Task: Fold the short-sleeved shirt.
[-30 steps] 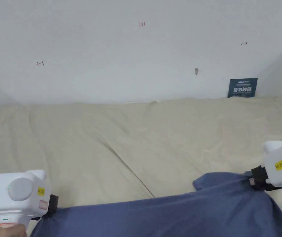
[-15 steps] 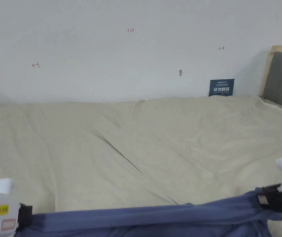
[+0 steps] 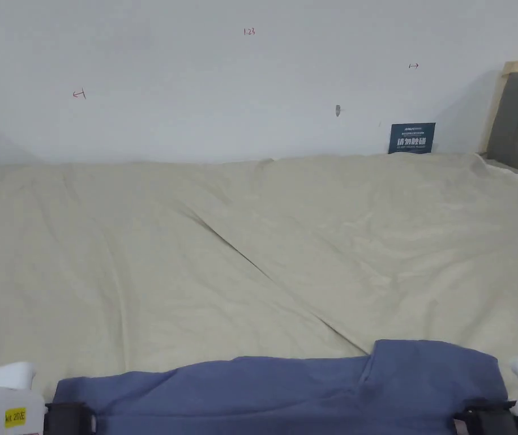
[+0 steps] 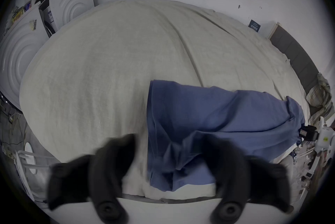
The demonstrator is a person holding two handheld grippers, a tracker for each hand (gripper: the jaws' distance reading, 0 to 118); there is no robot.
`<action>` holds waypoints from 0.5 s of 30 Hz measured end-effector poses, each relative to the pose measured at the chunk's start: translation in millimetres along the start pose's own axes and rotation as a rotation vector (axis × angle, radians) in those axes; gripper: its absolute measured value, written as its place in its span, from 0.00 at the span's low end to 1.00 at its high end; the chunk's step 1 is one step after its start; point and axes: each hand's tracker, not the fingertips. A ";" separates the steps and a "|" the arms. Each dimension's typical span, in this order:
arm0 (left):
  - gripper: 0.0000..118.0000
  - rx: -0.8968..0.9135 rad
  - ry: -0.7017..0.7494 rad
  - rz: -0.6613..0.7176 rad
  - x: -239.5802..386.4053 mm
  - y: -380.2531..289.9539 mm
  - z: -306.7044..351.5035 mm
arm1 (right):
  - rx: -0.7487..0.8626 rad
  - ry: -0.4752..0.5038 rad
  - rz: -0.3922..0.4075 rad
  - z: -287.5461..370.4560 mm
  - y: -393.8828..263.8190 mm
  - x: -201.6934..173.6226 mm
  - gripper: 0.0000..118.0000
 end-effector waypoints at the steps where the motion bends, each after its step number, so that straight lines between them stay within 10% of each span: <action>1: 0.92 0.013 -0.023 0.011 -1.4 -0.5 5.1 | 0.028 -0.015 0.004 8.1 0.9 -2.1 0.81; 8: 0.90 0.065 -0.097 0.053 -2.9 -8.7 34.4 | 0.202 0.095 0.041 56.6 22.0 -42.1 0.80; 12: 0.33 0.079 -0.090 0.024 1.1 -22.0 44.1 | 0.225 0.224 -0.014 53.5 25.3 -81.3 0.33; 14: 0.27 0.078 -0.110 0.070 -5.8 -27.6 43.3 | 0.205 0.273 -0.031 41.7 23.5 -99.4 0.24; 15: 0.07 0.062 -0.144 0.105 -9.8 -33.1 44.6 | 0.189 0.291 -0.054 31.7 22.2 -109.0 0.00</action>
